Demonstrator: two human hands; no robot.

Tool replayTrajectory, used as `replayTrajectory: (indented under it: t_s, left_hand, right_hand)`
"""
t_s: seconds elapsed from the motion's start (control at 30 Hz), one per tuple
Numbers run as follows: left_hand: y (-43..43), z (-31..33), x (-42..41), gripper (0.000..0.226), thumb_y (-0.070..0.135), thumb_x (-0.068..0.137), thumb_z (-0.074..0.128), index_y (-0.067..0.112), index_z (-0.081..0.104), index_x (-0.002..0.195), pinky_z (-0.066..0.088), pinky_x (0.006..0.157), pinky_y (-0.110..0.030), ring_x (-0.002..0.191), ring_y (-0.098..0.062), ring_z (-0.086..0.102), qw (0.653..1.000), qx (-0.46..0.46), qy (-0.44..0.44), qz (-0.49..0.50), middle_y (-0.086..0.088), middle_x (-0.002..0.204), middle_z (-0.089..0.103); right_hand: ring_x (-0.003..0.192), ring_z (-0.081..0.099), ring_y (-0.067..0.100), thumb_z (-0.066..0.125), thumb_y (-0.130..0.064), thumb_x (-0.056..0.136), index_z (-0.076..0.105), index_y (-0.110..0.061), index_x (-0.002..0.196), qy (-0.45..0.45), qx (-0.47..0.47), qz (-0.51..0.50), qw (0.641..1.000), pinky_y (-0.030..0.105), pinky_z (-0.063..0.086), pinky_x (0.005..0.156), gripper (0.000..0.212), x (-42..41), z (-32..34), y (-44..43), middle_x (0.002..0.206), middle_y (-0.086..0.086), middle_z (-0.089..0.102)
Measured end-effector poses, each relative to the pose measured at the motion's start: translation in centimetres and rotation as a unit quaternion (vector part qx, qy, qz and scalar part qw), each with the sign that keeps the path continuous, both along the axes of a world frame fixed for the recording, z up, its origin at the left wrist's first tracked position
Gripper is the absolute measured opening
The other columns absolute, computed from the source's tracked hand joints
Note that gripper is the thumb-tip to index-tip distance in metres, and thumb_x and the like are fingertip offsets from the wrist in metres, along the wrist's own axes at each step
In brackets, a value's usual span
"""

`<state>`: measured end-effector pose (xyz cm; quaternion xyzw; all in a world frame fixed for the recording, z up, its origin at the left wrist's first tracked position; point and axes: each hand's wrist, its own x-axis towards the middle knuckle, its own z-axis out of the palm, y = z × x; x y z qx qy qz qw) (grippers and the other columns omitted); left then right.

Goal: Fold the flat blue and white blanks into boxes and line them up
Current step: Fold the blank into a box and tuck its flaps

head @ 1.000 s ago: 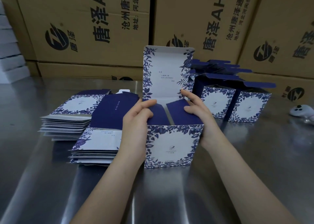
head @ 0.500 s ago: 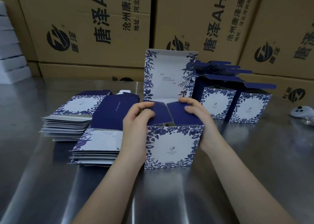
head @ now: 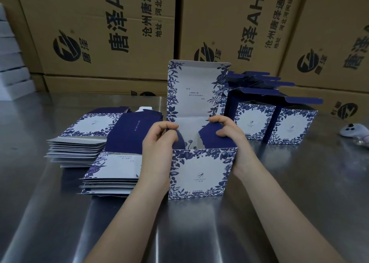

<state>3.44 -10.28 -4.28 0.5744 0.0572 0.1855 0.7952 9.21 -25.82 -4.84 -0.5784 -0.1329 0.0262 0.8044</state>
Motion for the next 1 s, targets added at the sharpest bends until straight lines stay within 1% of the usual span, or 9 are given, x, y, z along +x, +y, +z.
replayTrajectory:
  t_s: [0.1,0.2,0.33,0.43,0.5,0.6,0.73,0.83,1.0]
  left_hand:
    - [0.09,-0.68,0.57,0.033,0.001,0.085,0.058,0.031,0.074,0.084,0.051,0.083,-0.033,0.101,-0.005,0.064,0.999,-0.023,-0.023,-0.015,0.022,0.112,0.063]
    - [0.15,-0.90,0.68,0.043,-0.002,0.092,0.055,0.035,0.066,0.110,0.056,0.070,-0.023,0.101,-0.002,0.068,0.996,-0.053,-0.060,-0.035,0.027,0.107,0.069]
    - [0.23,-0.75,0.52,0.052,-0.002,0.097,0.050,0.037,0.049,0.131,0.049,0.061,-0.004,0.085,0.024,0.060,0.994,-0.039,-0.094,-0.029,0.028,0.121,0.057]
    - [0.35,-0.60,0.59,0.054,-0.001,0.099,0.049,0.038,0.044,0.137,0.049,0.063,-0.003,0.086,0.026,0.058,0.994,-0.019,-0.102,-0.036,0.026,0.126,0.053]
    - [0.40,-0.56,0.58,0.055,0.002,0.100,0.049,0.040,0.041,0.140,0.053,0.078,-0.009,0.096,0.026,0.056,0.994,0.004,-0.107,-0.029,0.027,0.127,0.051]
    - [0.46,-0.48,0.61,0.054,0.006,0.101,0.049,0.050,0.046,0.132,0.042,0.107,-0.023,0.120,0.017,0.047,0.994,0.043,-0.104,-0.002,0.024,0.134,0.052]
    - [0.53,-0.61,0.72,0.044,0.009,0.103,0.046,0.046,0.063,0.120,0.048,0.103,-0.033,0.122,-0.007,0.059,0.994,0.041,-0.097,-0.002,0.012,0.132,0.060]
    - [0.46,-0.75,0.64,0.042,0.012,0.103,0.042,0.042,0.071,0.105,0.049,0.103,-0.045,0.117,-0.021,0.063,0.996,0.021,-0.081,0.003,0.000,0.124,0.067]
    - [0.34,-0.54,0.50,0.032,0.018,0.099,0.048,0.028,0.074,0.085,0.051,0.085,-0.029,0.103,-0.006,0.068,0.996,-0.055,-0.070,-0.002,0.016,0.113,0.072]
  right_hand:
    - [0.087,0.065,0.020,0.061,-0.013,0.079,0.070,-0.020,0.108,-0.009,0.032,0.005,0.999,0.034,0.054,0.072,0.030,-0.27,-0.36,0.00,0.107,0.001,0.068]
    - [0.111,0.064,0.015,0.066,-0.016,0.079,0.069,-0.017,0.116,-0.026,0.069,-0.008,0.997,0.029,0.056,0.087,0.037,-0.59,-0.31,-0.06,0.132,-0.009,0.060]
    - [0.113,0.063,0.013,0.061,-0.007,0.087,0.067,-0.021,0.116,-0.061,0.067,-0.042,0.995,0.026,0.056,0.084,0.032,-0.59,-0.11,-0.14,0.127,-0.007,0.064]
    - [0.124,0.056,0.013,0.062,-0.007,0.086,0.060,-0.027,0.122,-0.083,0.050,-0.057,0.994,0.033,0.053,0.095,0.041,-0.43,-0.07,-0.30,0.126,-0.010,0.064]
    - [0.125,0.055,0.016,0.067,-0.009,0.085,0.058,-0.032,0.125,-0.090,0.043,-0.061,0.993,0.040,0.047,0.102,0.047,-0.35,-0.06,-0.37,0.125,-0.008,0.064]
    - [0.121,0.057,0.014,0.065,-0.010,0.087,0.061,-0.034,0.122,-0.097,0.025,-0.086,0.991,0.041,0.043,0.106,0.042,-0.27,-0.14,-0.22,0.119,-0.010,0.066]
    - [0.107,0.064,0.021,0.053,-0.006,0.093,0.070,-0.023,0.106,-0.097,0.033,-0.087,0.991,0.035,0.050,0.094,0.027,-0.53,-0.32,-0.02,0.109,-0.002,0.071]
    - [0.112,0.062,0.029,0.045,-0.009,0.095,0.072,-0.019,0.103,-0.077,0.041,-0.078,0.993,0.046,0.046,0.102,0.030,-0.62,-0.33,0.07,0.114,0.005,0.070]
    - [0.117,0.060,0.010,0.040,-0.011,0.097,0.070,-0.014,0.099,-0.090,0.047,-0.062,0.993,0.038,0.043,0.105,0.030,-0.57,-0.40,0.11,0.125,-0.007,0.066]
